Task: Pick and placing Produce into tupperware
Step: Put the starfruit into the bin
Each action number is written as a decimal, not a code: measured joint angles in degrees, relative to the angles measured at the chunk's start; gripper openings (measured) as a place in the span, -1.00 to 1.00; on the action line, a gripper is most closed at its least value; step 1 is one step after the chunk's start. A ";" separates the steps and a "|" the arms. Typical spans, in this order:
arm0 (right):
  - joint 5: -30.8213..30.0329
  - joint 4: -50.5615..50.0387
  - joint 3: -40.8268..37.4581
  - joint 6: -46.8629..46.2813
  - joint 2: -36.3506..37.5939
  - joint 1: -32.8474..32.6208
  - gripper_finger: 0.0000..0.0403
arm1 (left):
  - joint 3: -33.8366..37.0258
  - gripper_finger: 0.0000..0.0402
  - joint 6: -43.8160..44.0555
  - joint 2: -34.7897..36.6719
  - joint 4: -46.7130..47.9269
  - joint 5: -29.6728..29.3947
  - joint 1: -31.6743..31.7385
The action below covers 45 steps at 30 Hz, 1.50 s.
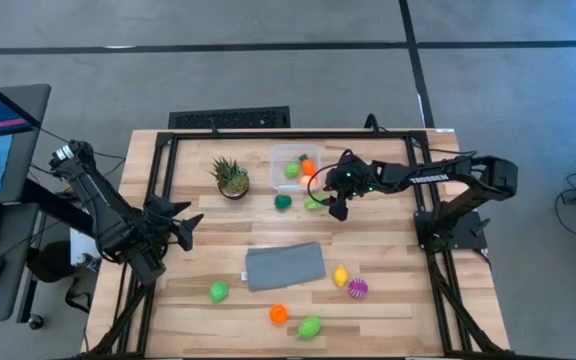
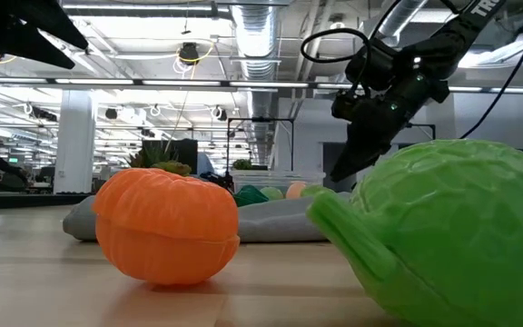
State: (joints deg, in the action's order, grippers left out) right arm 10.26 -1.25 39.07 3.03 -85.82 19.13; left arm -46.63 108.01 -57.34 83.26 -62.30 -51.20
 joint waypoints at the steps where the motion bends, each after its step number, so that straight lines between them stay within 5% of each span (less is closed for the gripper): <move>1: 0.02 0.40 0.04 0.00 -0.47 -0.13 0.19 | 0.01 0.31 0.00 0.01 -0.01 0.00 0.00; 45: -2.84 0.39 1.48 4.89 -5.35 -2.80 0.19 | 0.02 0.31 0.87 0.02 -0.44 0.44 -0.02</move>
State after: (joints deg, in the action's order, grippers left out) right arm 7.42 -0.86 40.55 7.91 -91.18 16.33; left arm -46.61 108.88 -57.32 82.83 -61.87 -51.22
